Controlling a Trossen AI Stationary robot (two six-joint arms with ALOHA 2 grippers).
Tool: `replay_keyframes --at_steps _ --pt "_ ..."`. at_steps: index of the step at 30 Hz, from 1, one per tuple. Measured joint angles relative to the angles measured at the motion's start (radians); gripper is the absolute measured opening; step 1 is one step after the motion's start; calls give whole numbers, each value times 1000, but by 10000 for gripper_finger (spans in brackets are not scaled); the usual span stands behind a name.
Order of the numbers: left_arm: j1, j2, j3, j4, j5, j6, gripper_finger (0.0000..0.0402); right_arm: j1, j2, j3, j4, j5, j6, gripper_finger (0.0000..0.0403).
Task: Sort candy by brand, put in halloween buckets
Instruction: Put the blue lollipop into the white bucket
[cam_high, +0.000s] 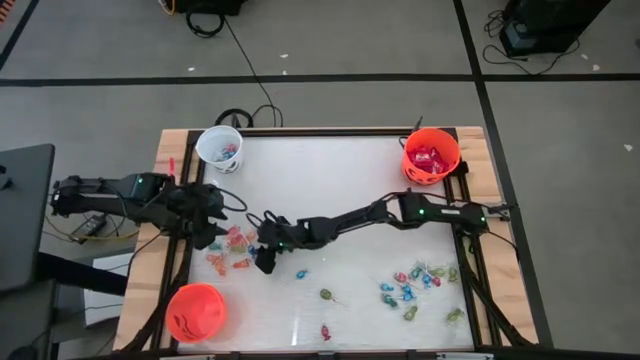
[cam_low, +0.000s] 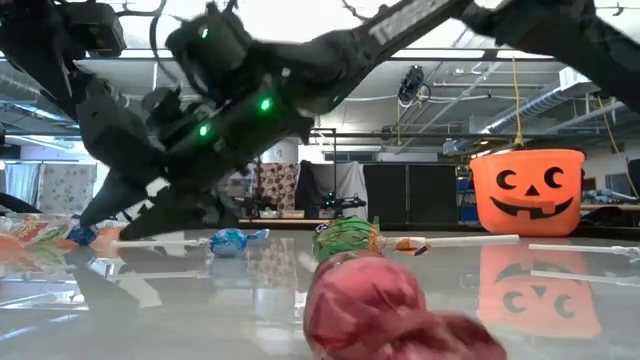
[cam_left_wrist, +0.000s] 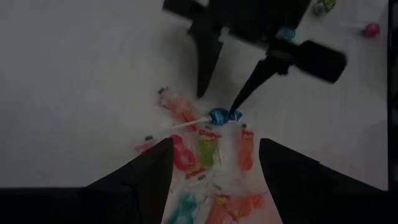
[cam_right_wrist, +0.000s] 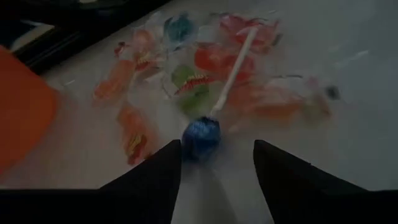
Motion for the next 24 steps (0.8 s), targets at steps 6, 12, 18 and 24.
replay_keyframes --at_steps 6,12,18,24 --pt "0 5 -1 3 -1 -51 243 -24 58 78 -7 -132 -18 200" --pt "0 6 -1 4 -14 -65 243 -36 58 79 -32 -178 -101 160" --pt "0 12 -1 4 -21 -79 243 -55 58 80 -72 -202 -106 51" --pt "0 12 -1 5 -21 -122 243 -51 44 77 -90 -191 -81 11"
